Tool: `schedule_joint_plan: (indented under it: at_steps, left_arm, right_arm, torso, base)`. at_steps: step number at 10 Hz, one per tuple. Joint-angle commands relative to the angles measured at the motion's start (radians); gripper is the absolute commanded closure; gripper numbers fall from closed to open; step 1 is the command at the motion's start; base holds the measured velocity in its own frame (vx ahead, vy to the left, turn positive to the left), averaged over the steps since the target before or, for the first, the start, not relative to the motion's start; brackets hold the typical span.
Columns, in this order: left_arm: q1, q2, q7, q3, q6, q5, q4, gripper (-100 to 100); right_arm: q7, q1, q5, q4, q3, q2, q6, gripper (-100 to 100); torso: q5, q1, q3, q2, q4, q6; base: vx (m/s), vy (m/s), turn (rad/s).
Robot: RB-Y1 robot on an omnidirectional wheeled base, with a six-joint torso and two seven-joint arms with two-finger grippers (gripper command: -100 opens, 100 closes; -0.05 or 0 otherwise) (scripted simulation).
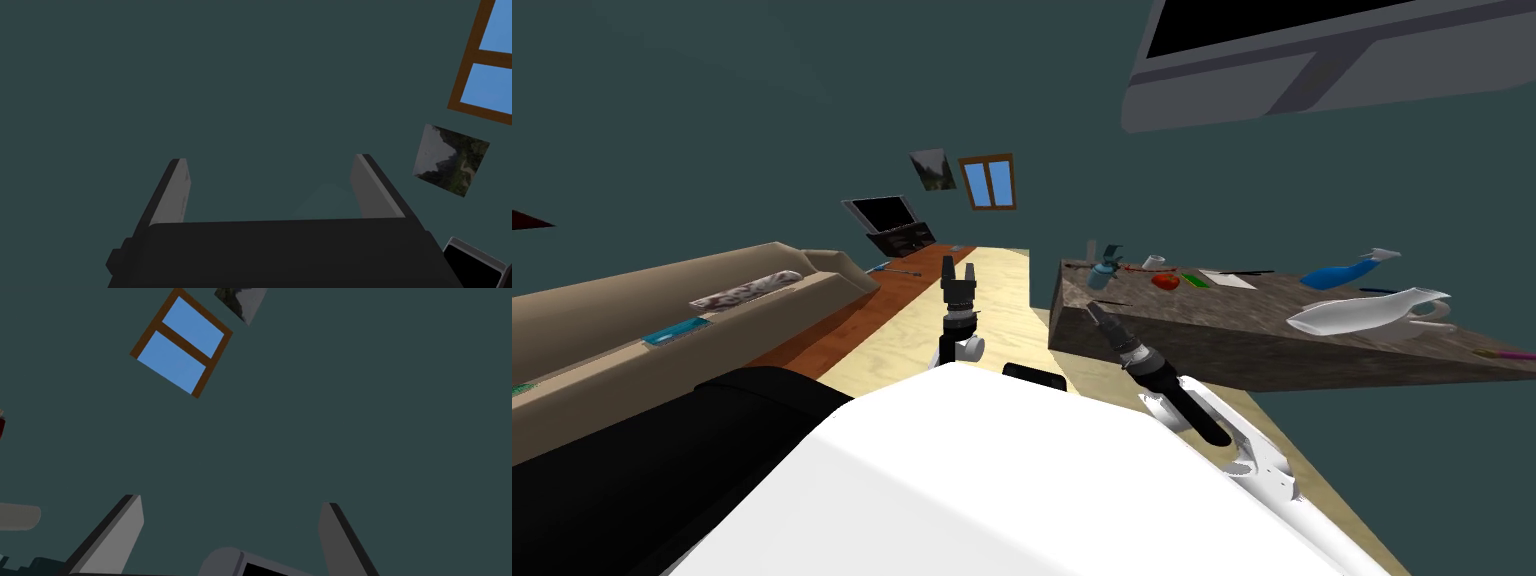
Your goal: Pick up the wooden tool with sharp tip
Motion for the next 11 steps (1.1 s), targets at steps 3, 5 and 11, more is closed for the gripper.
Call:
schedule_joint_plan:
  at_steps: [3, 5, 11]
  left_arm:
    - [0.0, 0.0, 0.0, 0.0, 0.0, 0.0, 0.0, 0]
    - [0.0, 0.0, 0.0, 0.0, 0.0, 0.0, 0.0, 0]
    - [0.0, 0.0, 0.0, 0.0, 0.0, 0.0, 0.0, 0]
  right_arm:
    - [0.006, -0.005, 0.007, 0.045, 0.05, -0.096, -0.006, -100]
    - [0.013, -0.012, 0.014, 0.071, 0.088, -0.157, -0.001, -100]
    - [0.033, -0.024, 0.035, 0.128, 0.167, -0.31, 0.007, -100]
  torso:
    - [0.0, -0.003, -0.001, -0.002, 0.0, 0.0]
    - [0.0, -0.001, -0.001, -0.002, 0.0, 0.0]
    - [0.0, -0.001, -0.001, -0.002, 0.0, 0.0]
  base:
    - [-0.049, 0.05, 0.034]
    - [-0.058, 0.072, 0.058]
    - [-0.043, 0.051, 0.06]
